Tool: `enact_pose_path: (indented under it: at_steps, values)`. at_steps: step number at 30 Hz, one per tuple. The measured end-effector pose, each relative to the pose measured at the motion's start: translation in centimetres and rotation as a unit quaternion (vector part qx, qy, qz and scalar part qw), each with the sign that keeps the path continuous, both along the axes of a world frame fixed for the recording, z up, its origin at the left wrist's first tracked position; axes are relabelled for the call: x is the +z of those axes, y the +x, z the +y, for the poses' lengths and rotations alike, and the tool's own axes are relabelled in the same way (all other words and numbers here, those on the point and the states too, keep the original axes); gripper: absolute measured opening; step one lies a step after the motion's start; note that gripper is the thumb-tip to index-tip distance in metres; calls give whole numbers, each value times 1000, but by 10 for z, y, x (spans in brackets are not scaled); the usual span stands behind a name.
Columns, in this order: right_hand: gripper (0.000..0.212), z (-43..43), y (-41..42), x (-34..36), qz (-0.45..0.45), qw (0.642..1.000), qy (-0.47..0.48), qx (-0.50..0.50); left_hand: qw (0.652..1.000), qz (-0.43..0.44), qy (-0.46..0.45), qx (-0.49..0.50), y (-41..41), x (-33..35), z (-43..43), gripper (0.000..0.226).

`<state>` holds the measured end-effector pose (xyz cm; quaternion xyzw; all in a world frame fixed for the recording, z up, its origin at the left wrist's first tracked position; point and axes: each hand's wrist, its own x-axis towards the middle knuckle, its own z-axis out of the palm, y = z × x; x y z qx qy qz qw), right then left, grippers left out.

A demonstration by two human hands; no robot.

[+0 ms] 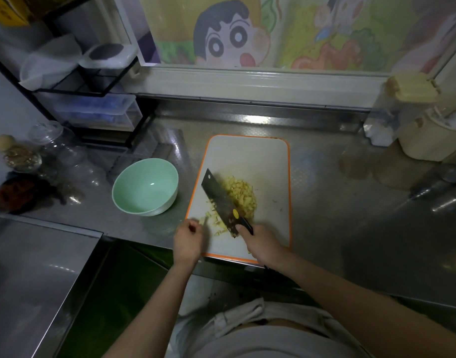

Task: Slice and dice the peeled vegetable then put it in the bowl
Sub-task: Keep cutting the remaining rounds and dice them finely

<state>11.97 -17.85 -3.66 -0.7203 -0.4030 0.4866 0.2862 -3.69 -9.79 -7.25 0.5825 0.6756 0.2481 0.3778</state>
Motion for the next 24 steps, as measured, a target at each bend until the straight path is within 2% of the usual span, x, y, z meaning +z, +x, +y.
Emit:
enact_pose_path:
  at_steps: [5,9,15,17,22,24]
  values:
    - [38,-4,-12,-4,-49,995,-34,80,999,-5,15,33,-4,-3,-3,24]
    - [36,-2,-13,-5,-58,994,-36,82,1000,4,21,14,-4,-8,-6,17]
    - [42,5,1,-5,-88,995,-12,55,999,15,33,-41,-2,-7,-6,20]
    - [43,4,3,-3,-85,995,-1,56,996,37,42,-76,3,-7,-6,22]
    - [40,3,-1,-4,-98,993,11,58,978,164,36,-121,11,-14,-4,18]
    - [38,2,-4,-6,-117,991,13,64,981,150,33,-115,11,-13,-4,11]
